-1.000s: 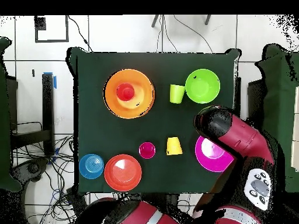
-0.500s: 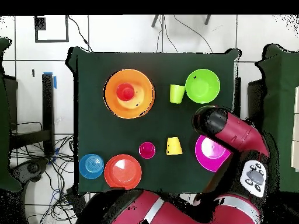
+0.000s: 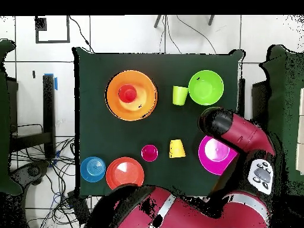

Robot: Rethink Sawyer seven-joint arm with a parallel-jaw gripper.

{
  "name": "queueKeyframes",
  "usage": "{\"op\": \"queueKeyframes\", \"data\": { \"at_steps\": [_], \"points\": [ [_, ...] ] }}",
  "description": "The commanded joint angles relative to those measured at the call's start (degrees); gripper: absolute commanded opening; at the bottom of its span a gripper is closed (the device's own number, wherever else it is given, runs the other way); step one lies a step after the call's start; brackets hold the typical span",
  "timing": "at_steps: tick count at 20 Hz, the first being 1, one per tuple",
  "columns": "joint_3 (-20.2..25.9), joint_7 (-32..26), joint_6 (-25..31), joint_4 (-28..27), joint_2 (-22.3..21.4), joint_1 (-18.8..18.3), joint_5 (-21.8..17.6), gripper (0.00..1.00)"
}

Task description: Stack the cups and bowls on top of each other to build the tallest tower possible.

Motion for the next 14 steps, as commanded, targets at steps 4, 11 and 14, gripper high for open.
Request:
{"op": "queueKeyframes", "data": {
  "at_steps": [4, 11, 14],
  "points": [
    [9.76, -6.31, 0.44, -4.0, 3.48, -1.54, -4.76, 1.0],
    [10.87, -7.26, 1.19, -4.8, 4.25, -2.22, -5.92, 1.0],
    [11.34, -8.41, 3.13, -4.64, 3.91, -2.76, -6.55, 1.0]
  ]
}}
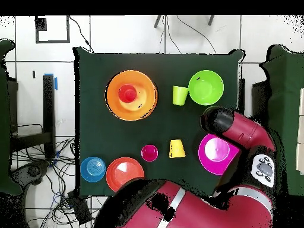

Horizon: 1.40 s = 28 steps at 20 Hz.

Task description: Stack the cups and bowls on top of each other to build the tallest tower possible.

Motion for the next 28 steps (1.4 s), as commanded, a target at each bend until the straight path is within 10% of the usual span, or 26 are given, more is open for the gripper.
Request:
{"op": "queueKeyframes", "data": {
  "at_steps": [1, 28],
  "points": [
    [8.82, -8.38, 3.56, -2.09, 1.52, -0.67, -5.07, 1.0],
    [11.17, -10.85, 3.98, 13.8, -12.47, -5.29, -13.16, 1.0]
  ]
}}
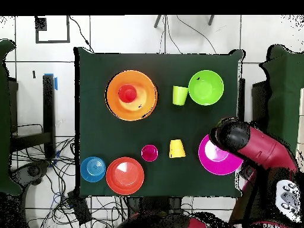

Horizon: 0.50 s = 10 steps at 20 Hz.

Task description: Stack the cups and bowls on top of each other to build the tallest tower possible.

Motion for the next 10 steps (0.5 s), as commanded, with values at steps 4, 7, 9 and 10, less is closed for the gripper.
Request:
{"op": "queueKeyframes", "data": {
  "at_steps": [4, 7, 9, 10],
  "points": [
    [9.43, -10.82, 3.15, 7.71, -3.4, -1.39, -6.18, 1.0],
    [10.11, -10.79, 3.19, 8.19, -3.83, -1.83, -6.93, 1.0],
    [10.82, -11.09, 2.79, 8.71, -4.41, -2.34, -7.61, 1.0],
    [10.96, -10.93, 2.5, 8.98, -4.71, -2.41, -7.93, 1.0]
  ]
}}
